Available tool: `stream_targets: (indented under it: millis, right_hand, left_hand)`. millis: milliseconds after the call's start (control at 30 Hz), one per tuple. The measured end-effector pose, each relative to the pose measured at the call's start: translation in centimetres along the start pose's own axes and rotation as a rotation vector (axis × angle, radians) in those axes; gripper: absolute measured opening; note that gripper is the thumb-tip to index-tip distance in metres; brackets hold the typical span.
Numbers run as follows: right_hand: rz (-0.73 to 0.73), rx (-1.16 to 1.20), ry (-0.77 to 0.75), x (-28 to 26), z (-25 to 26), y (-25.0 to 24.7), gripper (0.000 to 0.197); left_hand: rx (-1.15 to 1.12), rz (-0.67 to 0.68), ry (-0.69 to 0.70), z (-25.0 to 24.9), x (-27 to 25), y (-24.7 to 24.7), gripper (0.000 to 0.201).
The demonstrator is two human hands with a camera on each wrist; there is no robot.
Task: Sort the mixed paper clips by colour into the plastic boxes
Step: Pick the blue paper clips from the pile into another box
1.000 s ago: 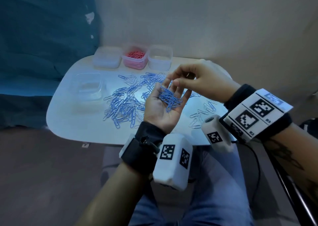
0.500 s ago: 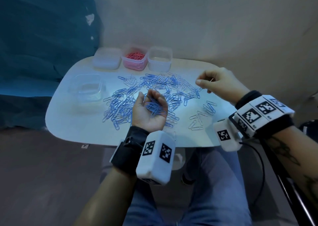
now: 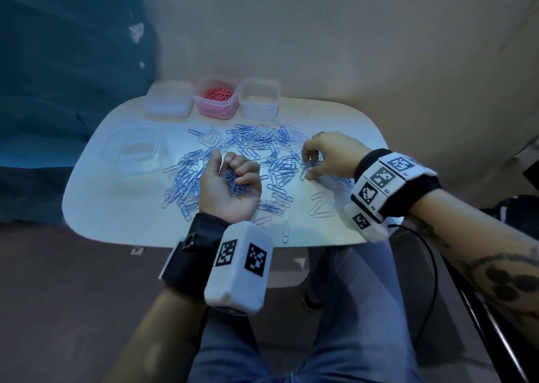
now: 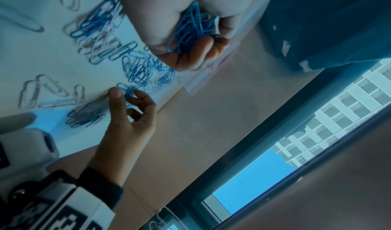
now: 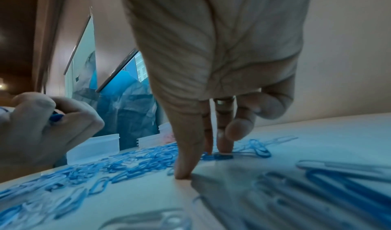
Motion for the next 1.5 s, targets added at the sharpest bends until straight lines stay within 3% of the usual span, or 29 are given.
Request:
stream_targets:
  millis: [267,567,700,833,900,1067,1400,1500]
  right_hand:
    - [0.013,-0.075,0.054,0.1,0.0,0.2,0.001]
    - [0.032,-0.038,0.014,0.1,0.4,0.4,0.008]
    - [0.115,-0.079,0.002,0.3,0.7,0.9,0.009]
    - [0.071,0.016,-0.111,-0.3,2.1,0.3,0.023]
    - [0.035,-0.005,-0.185,-0.8,3.2,0.3,0.012]
    - [0.046,-0.149,-0.257,-1.1,3.8,1.2,0.016]
    - [0.036,-0.103,-0.231,-0.8,4.6,1.2,0.014]
    - [0.057,-0.095,-0.194,-0.3,4.5,1.4,0.029]
  left_hand:
    - [0.017,0.018,-0.006,0.5,-0.3,0.6,0.060]
    - [0.010,0.012,-0.005,0.0,-0.7,0.2,0.056]
    - [0.010,0.006,0.004,0.3,-0.6,0.2,0.059]
    - [0.002,-0.004,-0.002,0.2,-0.6,-0.1,0.057]
    - [-0.007,-0.011,0.004,0.0,-0.7,-0.3,0.055]
    - [-0.010,-0.006,-0.002,0.1,-0.9,-0.2,0.056]
    - [-0.005,0.004,0.001,0.0,-1.0,0.0,0.056]
    - [-0.001,0.002,0.007,-0.1,-1.0,-0.1,0.057]
Point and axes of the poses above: each hand's wrist, its own x-axis towards the middle knuckle, its own y-axis out of the palm, z = x × y, the point moved 10 cm from there along x, towards the middle knuckle, and after that the axes turned 8 degrees about -x, right-handed, at the moved point
